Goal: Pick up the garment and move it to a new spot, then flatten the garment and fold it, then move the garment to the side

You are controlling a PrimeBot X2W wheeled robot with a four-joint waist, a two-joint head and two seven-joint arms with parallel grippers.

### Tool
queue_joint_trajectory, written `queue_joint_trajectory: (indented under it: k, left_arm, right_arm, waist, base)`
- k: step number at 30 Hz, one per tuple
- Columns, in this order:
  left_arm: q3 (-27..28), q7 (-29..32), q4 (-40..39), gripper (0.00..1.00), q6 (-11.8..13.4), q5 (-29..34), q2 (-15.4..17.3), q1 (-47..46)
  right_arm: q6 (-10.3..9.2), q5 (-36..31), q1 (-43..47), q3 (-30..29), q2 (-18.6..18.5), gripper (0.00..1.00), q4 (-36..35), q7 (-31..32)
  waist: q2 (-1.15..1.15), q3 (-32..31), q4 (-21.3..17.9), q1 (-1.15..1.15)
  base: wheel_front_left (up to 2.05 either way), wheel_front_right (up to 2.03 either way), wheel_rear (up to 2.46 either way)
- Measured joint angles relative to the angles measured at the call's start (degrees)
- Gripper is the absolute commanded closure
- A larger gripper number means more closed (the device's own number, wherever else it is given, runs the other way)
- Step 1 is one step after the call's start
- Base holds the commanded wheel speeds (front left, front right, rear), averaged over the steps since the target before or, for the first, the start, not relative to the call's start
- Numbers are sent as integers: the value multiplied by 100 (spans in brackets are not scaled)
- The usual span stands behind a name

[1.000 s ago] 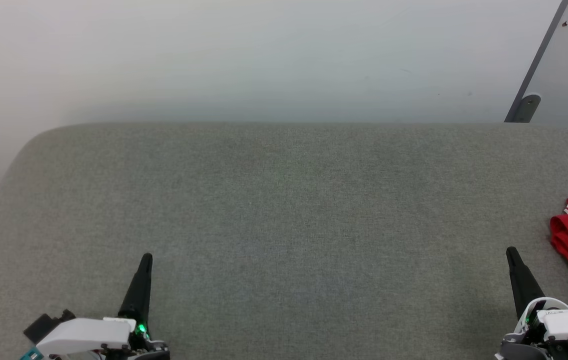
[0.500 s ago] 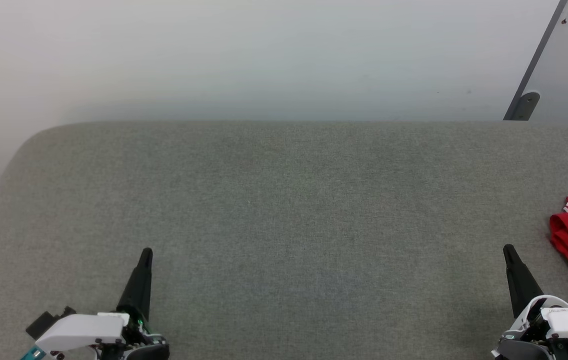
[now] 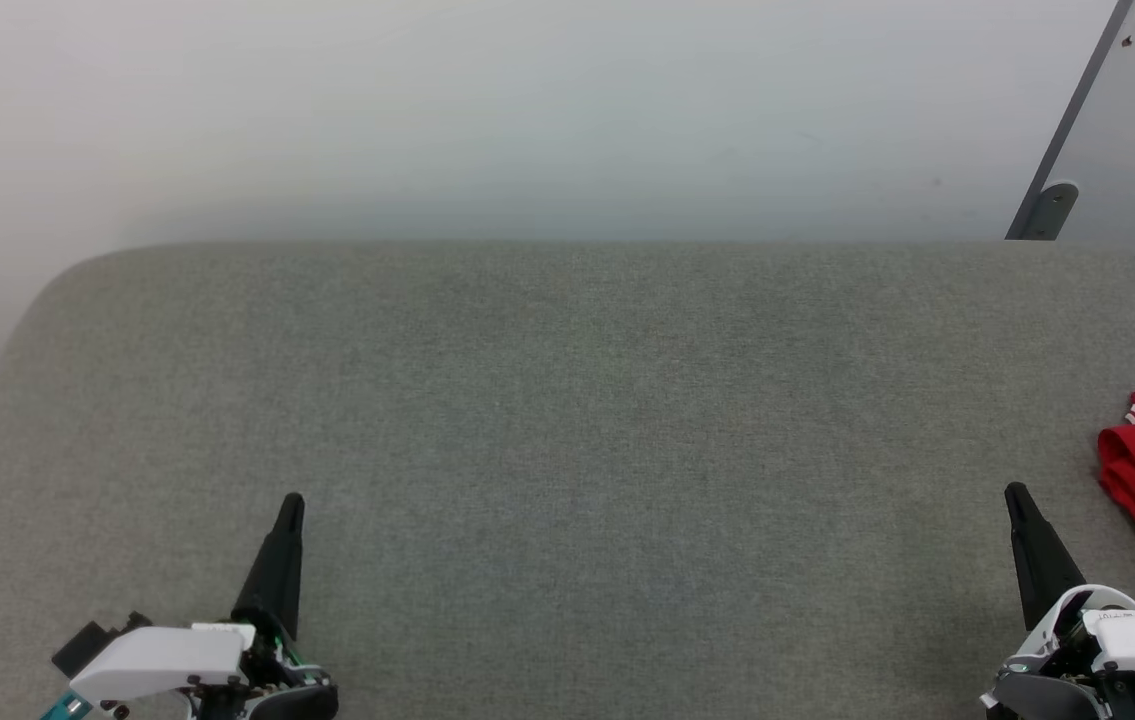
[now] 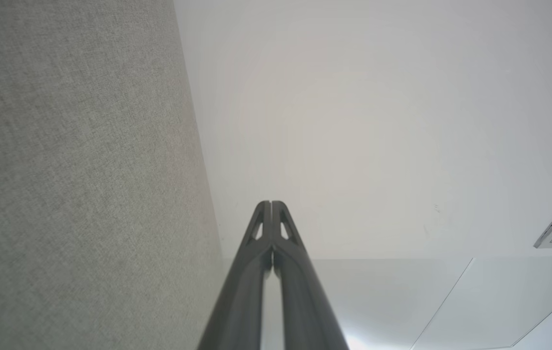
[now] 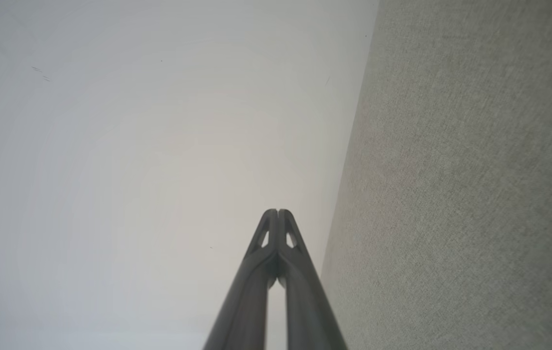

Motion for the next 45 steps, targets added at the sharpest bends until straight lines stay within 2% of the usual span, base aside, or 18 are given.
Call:
queue_joint_trajectory:
  k: [45]
  left_arm:
    - [69,52,2,100,0,48,-47,-1]
  right_arm:
    - [0,0,0,0,1,100,0,0]
  waist:
    - [0,0,0,0]
  base:
    - [0,0,0]
